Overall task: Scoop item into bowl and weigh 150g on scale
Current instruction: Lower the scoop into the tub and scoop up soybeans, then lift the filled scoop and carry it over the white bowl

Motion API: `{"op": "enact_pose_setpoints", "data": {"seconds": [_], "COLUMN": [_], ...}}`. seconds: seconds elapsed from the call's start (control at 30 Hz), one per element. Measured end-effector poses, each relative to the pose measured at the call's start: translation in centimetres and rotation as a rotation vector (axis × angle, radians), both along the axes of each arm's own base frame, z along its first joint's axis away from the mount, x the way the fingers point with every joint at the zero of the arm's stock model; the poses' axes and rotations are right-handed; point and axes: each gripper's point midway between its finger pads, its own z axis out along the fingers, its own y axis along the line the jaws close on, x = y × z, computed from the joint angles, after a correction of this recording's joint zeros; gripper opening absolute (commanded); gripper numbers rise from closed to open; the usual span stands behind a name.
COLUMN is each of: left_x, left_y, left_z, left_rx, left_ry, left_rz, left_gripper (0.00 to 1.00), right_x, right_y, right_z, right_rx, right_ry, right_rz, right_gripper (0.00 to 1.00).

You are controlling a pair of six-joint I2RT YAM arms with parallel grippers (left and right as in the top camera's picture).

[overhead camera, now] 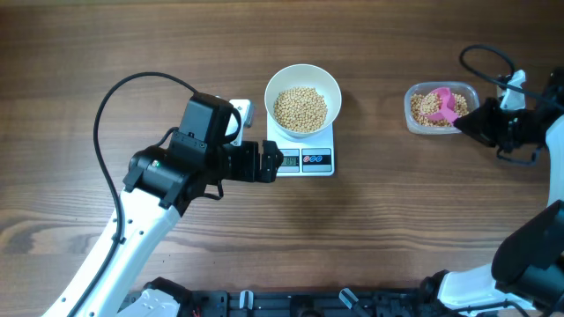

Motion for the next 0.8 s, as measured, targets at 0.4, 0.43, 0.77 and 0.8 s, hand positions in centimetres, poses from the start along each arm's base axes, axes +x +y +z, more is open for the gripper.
{"op": "enact_pose_setpoints", "data": {"seconds": [0.4,0.43,0.77,0.8], "left_x": [0.0,0.0,0.0,0.0], "left_y": [0.0,0.0,0.0,0.0], "left_z": [0.0,0.0,0.0,0.0], "left_rx": [0.0,0.0,0.0,0.0], "left_ry": [0.0,0.0,0.0,0.0], "left_rz": [0.0,0.0,0.0,0.0], "left_gripper": [1.0,1.0,1.0,1.0], "right_x": [-0.9,-1.1,-2.3,-2.3], "right_y": [-3.9,-4.2,-4.1,-3.9], "right_z": [1.4,1.5,3.0,3.1], "right_rx": [0.182,0.194,0.307,0.317], "right_ry": [-0.072,-0.073,-0.115,-0.121], "right_rz": [-0.155,-0.168,-0.176,-0.169], "right_gripper": [0.04,0.04,0.04,0.04]}}
